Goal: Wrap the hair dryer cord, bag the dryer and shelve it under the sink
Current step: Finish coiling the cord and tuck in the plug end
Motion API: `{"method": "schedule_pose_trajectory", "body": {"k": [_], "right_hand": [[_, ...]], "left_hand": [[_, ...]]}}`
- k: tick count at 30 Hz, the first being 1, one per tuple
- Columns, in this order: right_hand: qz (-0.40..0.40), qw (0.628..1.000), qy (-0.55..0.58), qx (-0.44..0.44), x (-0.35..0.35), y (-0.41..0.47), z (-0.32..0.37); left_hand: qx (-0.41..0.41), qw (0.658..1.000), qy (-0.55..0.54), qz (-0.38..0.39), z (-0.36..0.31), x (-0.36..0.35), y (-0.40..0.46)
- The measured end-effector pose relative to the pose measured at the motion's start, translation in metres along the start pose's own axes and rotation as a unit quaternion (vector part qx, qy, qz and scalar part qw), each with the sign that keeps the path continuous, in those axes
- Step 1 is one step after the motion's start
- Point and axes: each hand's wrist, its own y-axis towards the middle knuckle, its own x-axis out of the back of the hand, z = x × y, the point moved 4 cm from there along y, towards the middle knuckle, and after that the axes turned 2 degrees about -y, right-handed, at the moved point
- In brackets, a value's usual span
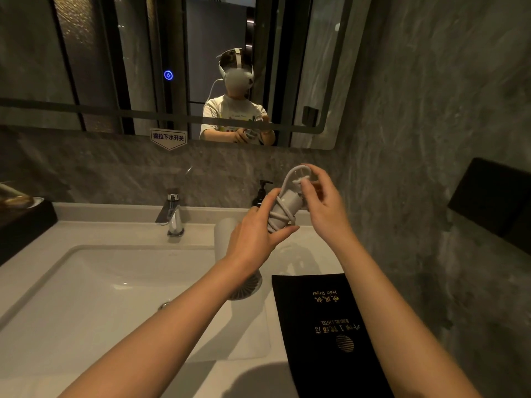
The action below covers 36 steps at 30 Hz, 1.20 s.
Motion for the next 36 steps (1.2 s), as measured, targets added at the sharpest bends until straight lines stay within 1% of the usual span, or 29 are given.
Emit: {"method": "schedule_pose_trajectory", "body": {"k": [1,3,4,8,11,14,17,21,24,27,29,33,36], "right_hand": [[-0.027,1.0,0.0,-0.003,0.001,-0.001,0.0],[-0.079,0.996,0.037,-0.027,0.003,0.0,-0.001],[-0.086,0.993,0.065,-0.04,0.003,0.002,-0.001],[-0.052,0.989,0.13,-0.047,-0.002,0.005,0.0],[-0.024,0.986,0.152,-0.061,-0.001,0.007,0.001],[0.021,0.989,0.133,-0.067,0.004,0.012,0.004],[0.059,0.993,0.084,-0.051,0.009,0.018,0.011],[0.089,0.996,-0.003,-0.009,0.012,0.024,0.014],[0.106,0.993,-0.048,0.012,0.016,0.025,0.015],[0.142,0.987,-0.079,-0.003,0.022,0.025,0.013],[0.146,0.984,-0.106,-0.005,0.024,0.024,0.01],[0.123,0.99,-0.069,-0.028,0.02,0.021,-0.004],[0.087,0.996,-0.014,-0.022,0.019,0.019,-0.012]], "left_hand": [[-0.005,1.0,-0.004,-0.001,-0.002,0.002,0.002],[-0.005,1.0,-0.015,-0.001,-0.003,0.005,0.006],[0.006,0.999,-0.036,0.002,-0.003,0.006,0.007],[0.062,0.987,-0.149,0.028,0.001,0.001,0.008],[0.074,0.979,-0.185,0.039,-0.002,-0.001,0.006],[0.069,0.977,-0.197,0.045,-0.004,0.0,0.006],[0.053,0.986,-0.153,0.03,-0.003,0.001,0.007],[0.02,1.0,-0.012,-0.003,-0.005,0.005,0.006],[-0.011,0.997,0.082,-0.008,-0.006,0.009,0.004],[-0.041,0.991,0.13,-0.001,-0.003,0.012,0.002],[-0.051,0.988,0.145,0.0,-0.001,0.013,0.001],[-0.066,0.983,0.17,-0.013,0.003,0.013,-0.003],[-0.074,0.986,0.146,-0.003,0.006,0.011,-0.004]]}}
